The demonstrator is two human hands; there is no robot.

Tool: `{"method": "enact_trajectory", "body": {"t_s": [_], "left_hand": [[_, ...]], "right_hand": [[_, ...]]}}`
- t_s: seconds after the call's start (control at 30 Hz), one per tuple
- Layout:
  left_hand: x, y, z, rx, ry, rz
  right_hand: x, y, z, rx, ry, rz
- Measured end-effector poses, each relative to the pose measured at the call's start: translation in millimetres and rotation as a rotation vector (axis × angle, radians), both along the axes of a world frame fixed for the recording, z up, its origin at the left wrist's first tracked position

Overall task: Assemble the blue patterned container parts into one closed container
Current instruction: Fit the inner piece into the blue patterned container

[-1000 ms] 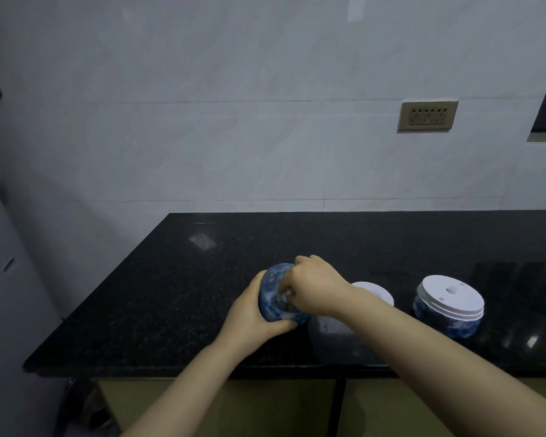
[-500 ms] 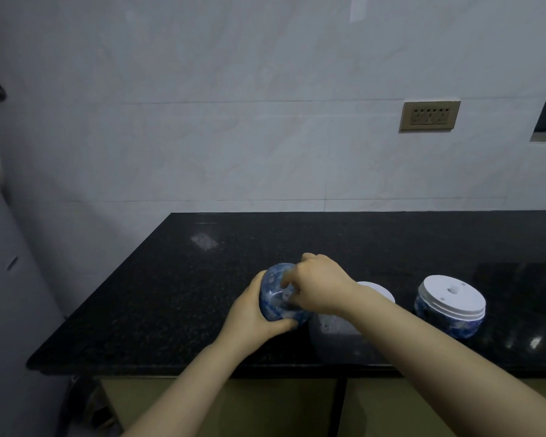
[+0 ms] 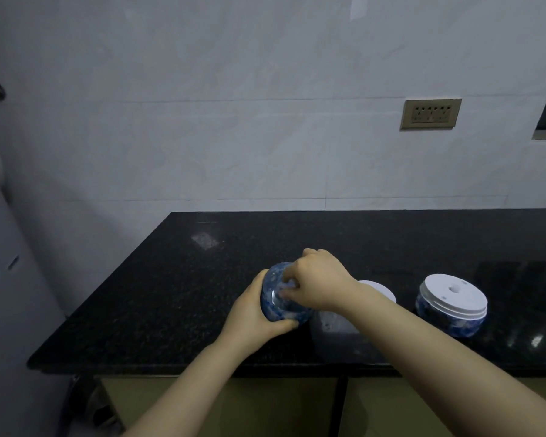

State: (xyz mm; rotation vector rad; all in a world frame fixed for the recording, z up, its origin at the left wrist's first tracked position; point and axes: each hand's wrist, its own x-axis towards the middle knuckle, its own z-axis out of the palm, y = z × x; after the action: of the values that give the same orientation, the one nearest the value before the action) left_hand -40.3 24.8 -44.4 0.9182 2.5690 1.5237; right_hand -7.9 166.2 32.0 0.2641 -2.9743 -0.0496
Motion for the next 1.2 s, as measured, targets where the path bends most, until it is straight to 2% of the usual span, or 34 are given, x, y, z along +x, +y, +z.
{"method": "enact_trajectory", "body": {"t_s": [0.13, 0.37, 0.57, 0.77, 0.93, 1.2], "left_hand": [[0, 1, 1, 0.021, 0.001, -0.015], [1, 0, 1, 0.032, -0.007, -0.009], [2, 0, 1, 0.047, -0.019, -0.007], [3, 0, 2, 0.047, -0.010, -0.012], [3, 0, 2, 0.042, 0.008, -0.018], [2, -1, -1, 0.057, 0.005, -0.004]], "right_hand": [[2, -1, -2, 0.070, -0.085, 0.051], [-4, -4, -6, 0.121, -0.044, -0.007], [1, 2, -4, 0.025, -0.051, 0.088], [-2, -5, -4, 0.182, -0.033, 0.060], [5, 5, -6, 0.010, -0.017, 0.108], [-1, -3, -5, 0.139, -0.017, 0.027]]}}
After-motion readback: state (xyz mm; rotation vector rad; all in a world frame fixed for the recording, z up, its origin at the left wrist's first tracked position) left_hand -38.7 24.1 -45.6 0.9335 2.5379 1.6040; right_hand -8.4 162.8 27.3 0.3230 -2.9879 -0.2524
